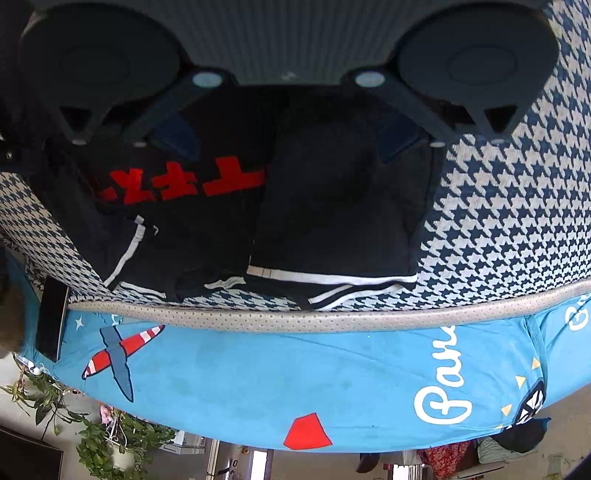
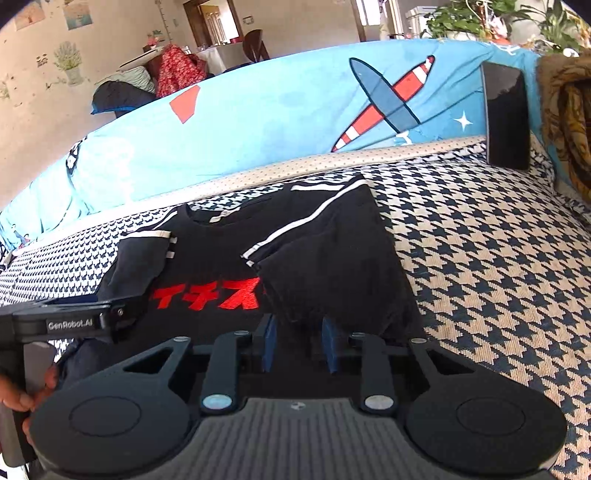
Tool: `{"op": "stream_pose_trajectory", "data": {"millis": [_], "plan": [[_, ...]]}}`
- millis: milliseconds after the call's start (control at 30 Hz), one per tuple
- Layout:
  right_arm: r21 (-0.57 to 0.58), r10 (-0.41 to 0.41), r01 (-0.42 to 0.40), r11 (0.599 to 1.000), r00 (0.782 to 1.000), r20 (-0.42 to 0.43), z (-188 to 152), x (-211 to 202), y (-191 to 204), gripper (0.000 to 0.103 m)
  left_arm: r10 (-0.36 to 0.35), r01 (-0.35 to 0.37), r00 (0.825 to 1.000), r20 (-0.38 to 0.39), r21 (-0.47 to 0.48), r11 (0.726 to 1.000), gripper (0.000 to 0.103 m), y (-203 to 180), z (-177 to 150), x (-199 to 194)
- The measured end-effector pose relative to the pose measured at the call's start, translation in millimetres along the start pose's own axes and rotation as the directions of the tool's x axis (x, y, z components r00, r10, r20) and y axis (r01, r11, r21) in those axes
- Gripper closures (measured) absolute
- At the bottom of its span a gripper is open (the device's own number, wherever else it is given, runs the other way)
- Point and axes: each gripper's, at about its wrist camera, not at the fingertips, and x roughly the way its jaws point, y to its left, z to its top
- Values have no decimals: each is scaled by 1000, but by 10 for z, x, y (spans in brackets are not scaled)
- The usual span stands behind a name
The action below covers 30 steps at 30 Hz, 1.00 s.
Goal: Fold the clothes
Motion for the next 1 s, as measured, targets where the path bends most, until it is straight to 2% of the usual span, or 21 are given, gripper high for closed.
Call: {"op": "stream_pose_trajectory", "data": {"millis": [67,167,233,400,567,700,800,1000], "plan": [[35,-2,3,999,1000,-26,2,58,-80,78,4,-5,999,-38,-13,1000,0,6,-49,85],[89,-6,13,996,996,-86,-35,149,-175,80,29,-27,999,-43,27,999,0,-51,-91,108],[101,-1,10,995,996,-87,-38,136,-192,80,38,-37,998,-46,39,999,0,-76,-100,108],[107,7,3,994,995,-95,-22,106,-220,82,23,-23,999,-47,-7,1000,0,-57,-84,57],[137,22,-18,990,999,-28,55,-19,-363,82,8,-9,999,-31,-37,999,0,-54,-74,-55],[189,6,-8,982,1000,12,94,-59,-502,81,58,-59,998,-35,-28,998,0,-59,-97,-79],[171,-13,9,985,1000,24,107,-24,-480,81,87,-90,995,-51,-41,995,0,-43,-119,-96],[129,3,-9,992,999,50,123,67,-353,81,58,-62,997,-54,-76,995,0,-18,-138,-217]]}}
